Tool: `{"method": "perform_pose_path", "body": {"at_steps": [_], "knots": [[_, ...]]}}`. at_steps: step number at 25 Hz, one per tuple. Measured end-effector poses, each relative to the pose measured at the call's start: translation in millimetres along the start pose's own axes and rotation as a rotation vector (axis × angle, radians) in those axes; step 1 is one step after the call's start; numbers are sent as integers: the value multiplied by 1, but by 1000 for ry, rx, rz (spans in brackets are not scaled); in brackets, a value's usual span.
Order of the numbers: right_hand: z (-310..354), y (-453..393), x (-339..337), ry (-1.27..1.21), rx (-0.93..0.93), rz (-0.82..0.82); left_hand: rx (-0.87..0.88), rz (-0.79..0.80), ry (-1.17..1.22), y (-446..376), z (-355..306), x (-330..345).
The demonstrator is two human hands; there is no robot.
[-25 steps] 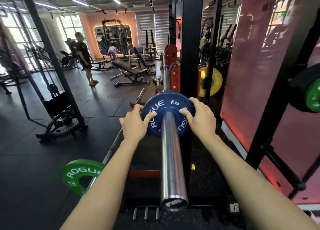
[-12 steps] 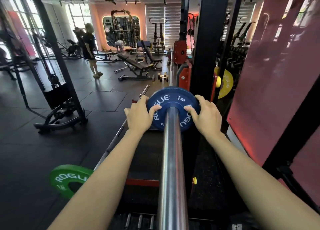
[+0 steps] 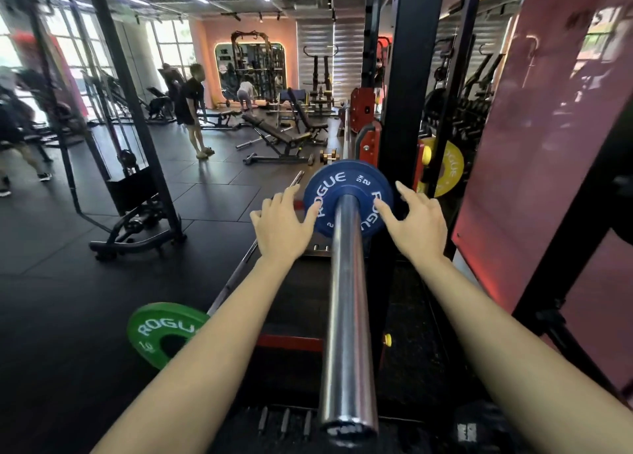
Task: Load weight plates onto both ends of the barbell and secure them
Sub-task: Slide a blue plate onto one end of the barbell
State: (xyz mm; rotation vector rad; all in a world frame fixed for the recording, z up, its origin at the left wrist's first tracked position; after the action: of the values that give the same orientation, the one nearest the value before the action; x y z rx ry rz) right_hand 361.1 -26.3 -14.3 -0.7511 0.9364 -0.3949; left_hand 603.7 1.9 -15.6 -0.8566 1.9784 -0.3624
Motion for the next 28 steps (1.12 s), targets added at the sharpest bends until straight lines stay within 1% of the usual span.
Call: {"method": "perform_pose_path", "body": {"at_steps": [4,7,12,15,20,24,28], "knots": [[35,51,-45,30,-78,-52,34,25,-75,43,2,-57],[62,96,-90,42,-104,-83,76,8,-35,88,0,-105],[94,159,-152,115,-114,19,129,0,54,161,-2,-175],[112,182,-184,115,-123,25,156,-10,37,193,-6,-208],[143,200,-225,86,-246,13,178,-74,-35,231,-21,-246],[135,214,-260,139,-267,15,163,-81,-94,261,-40,-256],[94,230,-309,238,-211,41,150,-84,-68,295,-89,-250]]}}
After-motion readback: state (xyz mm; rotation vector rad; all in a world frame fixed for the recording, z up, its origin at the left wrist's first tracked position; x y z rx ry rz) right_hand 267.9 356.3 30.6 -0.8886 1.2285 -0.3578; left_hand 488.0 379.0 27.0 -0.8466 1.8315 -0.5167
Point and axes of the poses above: each hand's wrist, its own y-axis away from the middle knuckle, its own x-axis out of the palm, z = x × y, the point moved 3 cm from there along -y, towards the middle knuckle, and after that the axes turned 10 degrees about -x, right-handed, at the moved point
